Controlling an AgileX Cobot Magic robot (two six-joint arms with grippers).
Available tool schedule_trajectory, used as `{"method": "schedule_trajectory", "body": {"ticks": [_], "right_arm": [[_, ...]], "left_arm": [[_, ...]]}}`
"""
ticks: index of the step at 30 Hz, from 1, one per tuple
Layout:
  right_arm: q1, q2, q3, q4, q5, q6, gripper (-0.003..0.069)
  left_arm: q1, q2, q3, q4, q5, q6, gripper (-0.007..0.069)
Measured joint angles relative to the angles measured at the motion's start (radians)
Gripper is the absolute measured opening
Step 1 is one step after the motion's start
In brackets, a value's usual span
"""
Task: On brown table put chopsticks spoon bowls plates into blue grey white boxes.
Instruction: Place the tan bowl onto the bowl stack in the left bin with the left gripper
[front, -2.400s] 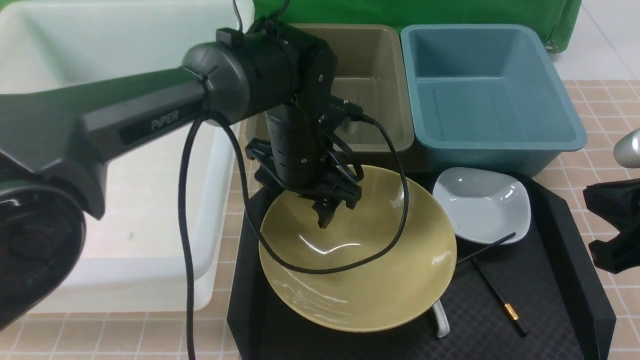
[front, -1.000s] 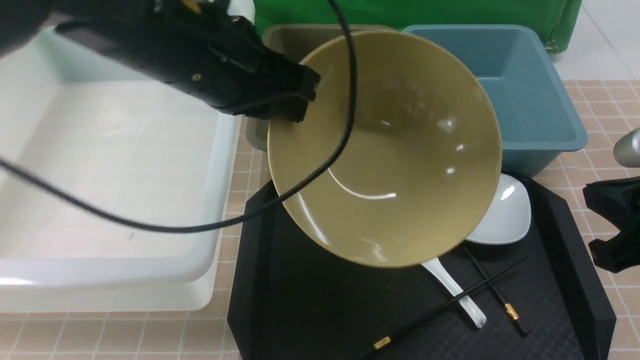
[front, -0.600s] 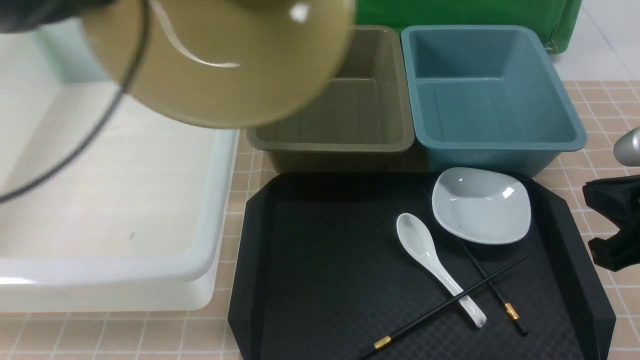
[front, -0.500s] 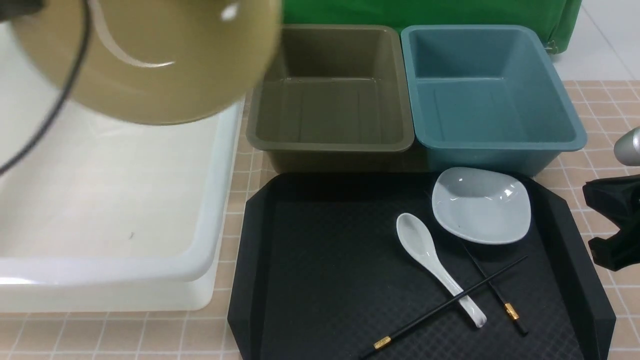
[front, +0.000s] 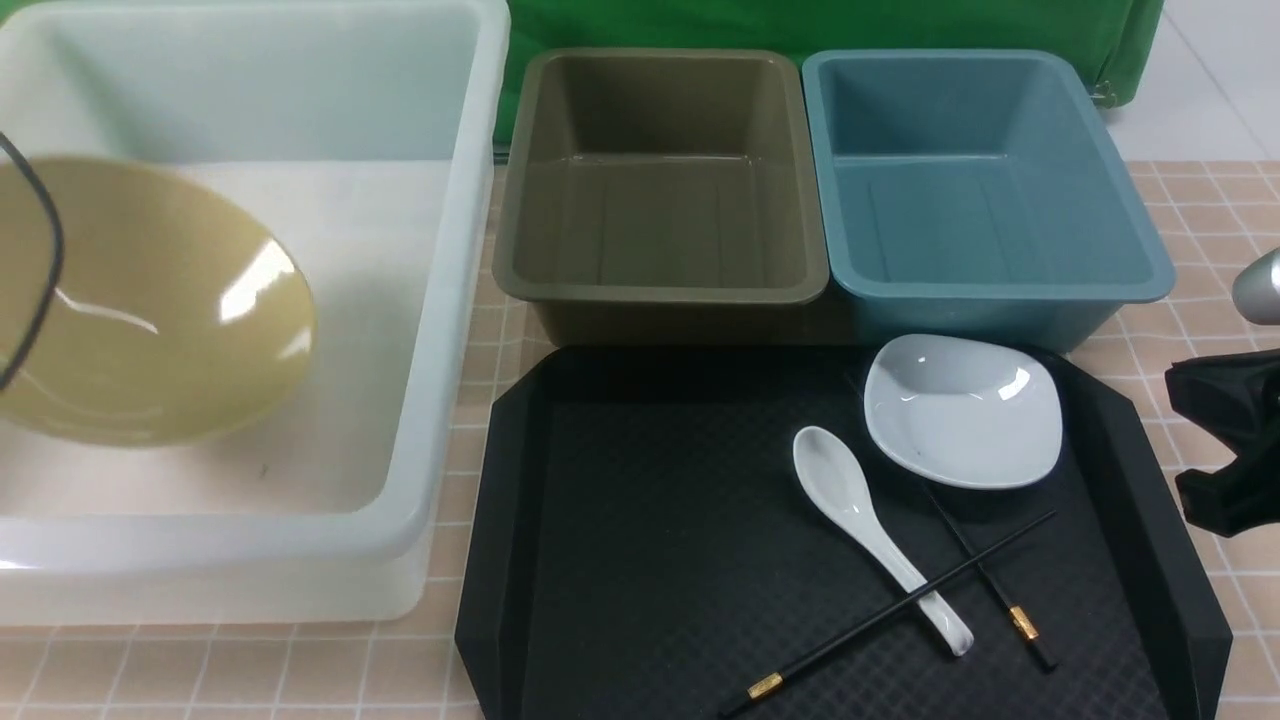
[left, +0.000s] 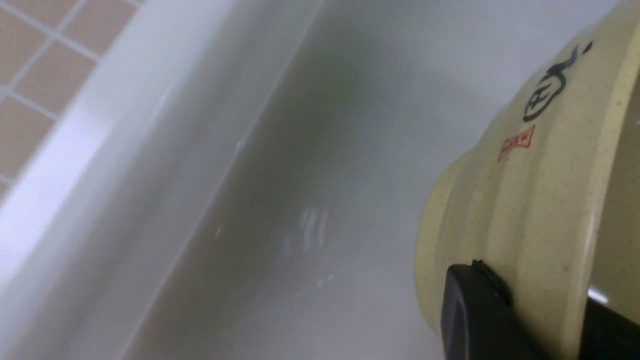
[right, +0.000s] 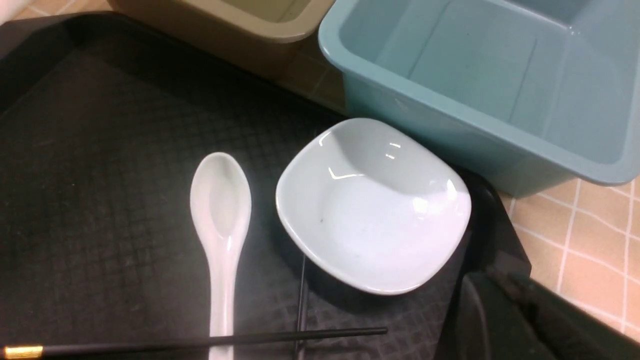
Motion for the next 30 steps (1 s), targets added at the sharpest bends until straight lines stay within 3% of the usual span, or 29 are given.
{"method": "schedule_trajectory", "body": {"ticks": [6,11,15,18,23,24,28,30], "right_arm": [[0.0,0.0,0.0,0.0,0.0,0.001,0.0053],[0.0,0.0,0.0,0.0,0.0,0.001,0.0053],[0.0,0.0,0.0,0.0,-0.001,0.001,0.0055],[0.0,0.0,0.0,0.0,-0.001,0.001,0.0057],[0.0,0.0,0.002,0.0,-0.009,0.001,0.0059],[0.0,0.0,0.008,0.0,-0.023,0.002,0.0061],[0.0,0.0,0.022,0.0,-0.034,0.013,0.0064],[0.0,0.0,0.027,0.0,-0.035,0.02,0.0066]], "left_arm": [[0.0,0.081,0.0,0.024,-0.034,0.0,0.009],[0.0,0.078,0.0,0.044,-0.02,0.0,0.0309],[0.0,0.042,0.0,0.05,-0.001,-0.005,0.0432],[0.0,-0.007,0.0,0.044,0.002,-0.017,0.0468],[-0.001,-0.064,-0.001,-0.068,0.006,0.065,0.0451],[-0.006,-0.064,-0.001,-0.144,0.014,0.134,0.0407],[-0.029,-0.021,-0.001,-0.25,0.026,0.272,0.0275],[-0.06,0.041,0.0,-0.254,0.025,0.321,0.0122]]}}
